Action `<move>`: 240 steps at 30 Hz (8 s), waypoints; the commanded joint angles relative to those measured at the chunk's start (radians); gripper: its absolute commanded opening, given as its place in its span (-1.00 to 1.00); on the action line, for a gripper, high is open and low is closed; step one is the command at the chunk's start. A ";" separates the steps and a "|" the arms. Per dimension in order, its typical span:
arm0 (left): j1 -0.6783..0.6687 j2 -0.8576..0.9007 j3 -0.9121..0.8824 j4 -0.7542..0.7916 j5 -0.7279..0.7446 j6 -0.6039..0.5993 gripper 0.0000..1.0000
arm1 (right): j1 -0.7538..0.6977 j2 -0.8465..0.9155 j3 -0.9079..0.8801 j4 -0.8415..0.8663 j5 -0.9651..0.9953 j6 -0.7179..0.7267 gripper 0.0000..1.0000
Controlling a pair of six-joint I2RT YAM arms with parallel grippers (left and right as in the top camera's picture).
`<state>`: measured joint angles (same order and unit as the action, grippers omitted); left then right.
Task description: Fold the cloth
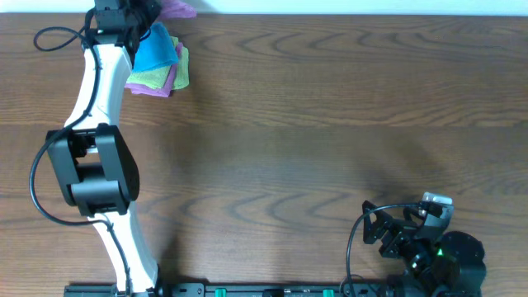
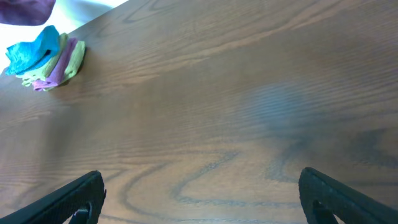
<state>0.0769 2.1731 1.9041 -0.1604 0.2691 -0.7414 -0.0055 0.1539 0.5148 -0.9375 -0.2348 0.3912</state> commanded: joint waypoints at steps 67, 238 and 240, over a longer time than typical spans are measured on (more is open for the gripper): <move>0.086 0.011 0.038 -0.573 -0.373 0.383 0.01 | -0.008 -0.007 -0.003 0.002 0.002 0.013 0.98; -0.061 -2.170 -1.744 -0.556 -0.258 0.852 0.91 | -0.008 -0.007 -0.003 0.002 0.002 0.013 0.98; -0.061 -2.170 -1.744 -0.563 -0.258 0.845 0.91 | -0.008 -0.007 -0.003 0.001 0.002 0.013 0.98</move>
<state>0.0219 0.0120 0.1745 -0.7124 0.0212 0.1020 -0.0055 0.1539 0.5148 -0.9375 -0.2348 0.3912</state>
